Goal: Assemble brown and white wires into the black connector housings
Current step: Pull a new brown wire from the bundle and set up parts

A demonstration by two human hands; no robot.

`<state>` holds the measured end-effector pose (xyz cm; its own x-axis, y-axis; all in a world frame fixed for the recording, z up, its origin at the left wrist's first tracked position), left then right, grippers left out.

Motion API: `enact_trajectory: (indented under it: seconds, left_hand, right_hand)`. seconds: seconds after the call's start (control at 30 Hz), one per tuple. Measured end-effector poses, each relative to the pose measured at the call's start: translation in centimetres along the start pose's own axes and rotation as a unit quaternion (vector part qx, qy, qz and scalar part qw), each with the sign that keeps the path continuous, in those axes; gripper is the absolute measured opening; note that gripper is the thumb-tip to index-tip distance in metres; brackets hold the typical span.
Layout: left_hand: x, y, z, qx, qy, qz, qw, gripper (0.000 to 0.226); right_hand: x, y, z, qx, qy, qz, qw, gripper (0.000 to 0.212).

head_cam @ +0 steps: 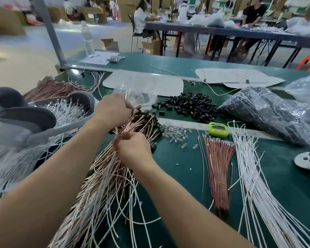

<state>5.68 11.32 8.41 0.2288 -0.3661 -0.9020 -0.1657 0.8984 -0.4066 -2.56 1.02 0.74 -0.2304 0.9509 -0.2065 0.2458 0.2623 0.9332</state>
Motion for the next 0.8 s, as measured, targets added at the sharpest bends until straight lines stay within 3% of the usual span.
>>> enact_trajectory:
  seconds: [0.1, 0.27, 0.4, 0.53, 0.67, 0.8]
  left_hand:
    - [0.3, 0.3, -1.0, 0.023, -0.055, 0.125, 0.990, 0.016]
    - [1.9, 1.3, -1.7, 0.003, -0.070, 0.216, 0.974, 0.021]
    - [0.6, -2.3, -2.9, 0.038, -0.153, 0.189, 0.969, 0.019]
    - [2.3, -8.8, -4.3, 0.115, -0.158, 0.112, 0.974, 0.014]
    - [7.8, -13.6, -5.7, 0.139, -0.042, 0.065, 0.987, 0.022]
    - [11.7, -15.3, -7.0, 0.140, 0.006, 0.056, 0.988, 0.023]
  right_hand:
    - [-1.2, 1.1, -0.4, -0.093, -0.037, -0.129, 0.987, 0.017]
    - [-8.7, 1.0, 0.2, -0.120, -0.141, -0.239, 0.953, 0.018]
    - [-18.2, 0.2, 0.5, -0.016, -0.257, -0.476, 0.841, 0.022]
    - [-20.9, -2.7, -0.2, 0.050, -0.207, -0.593, 0.777, 0.037]
    - [-19.4, -4.3, -0.2, 0.019, -0.184, -0.583, 0.791, 0.013]
    - [-20.2, -4.6, 0.4, 0.021, -0.195, -0.553, 0.810, 0.020]
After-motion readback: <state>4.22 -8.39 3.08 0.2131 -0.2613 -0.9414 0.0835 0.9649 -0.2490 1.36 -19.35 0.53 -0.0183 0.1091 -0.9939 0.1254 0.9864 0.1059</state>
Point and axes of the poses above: each hand's wrist, its own z-axis towards the middle knuckle, its own x-axis out of the palm, y = z × x, the point moved 9 cm from there along z, towards the middle knuckle, and after that the axes turned 3 degrees about -y, right-handed, at the moved point
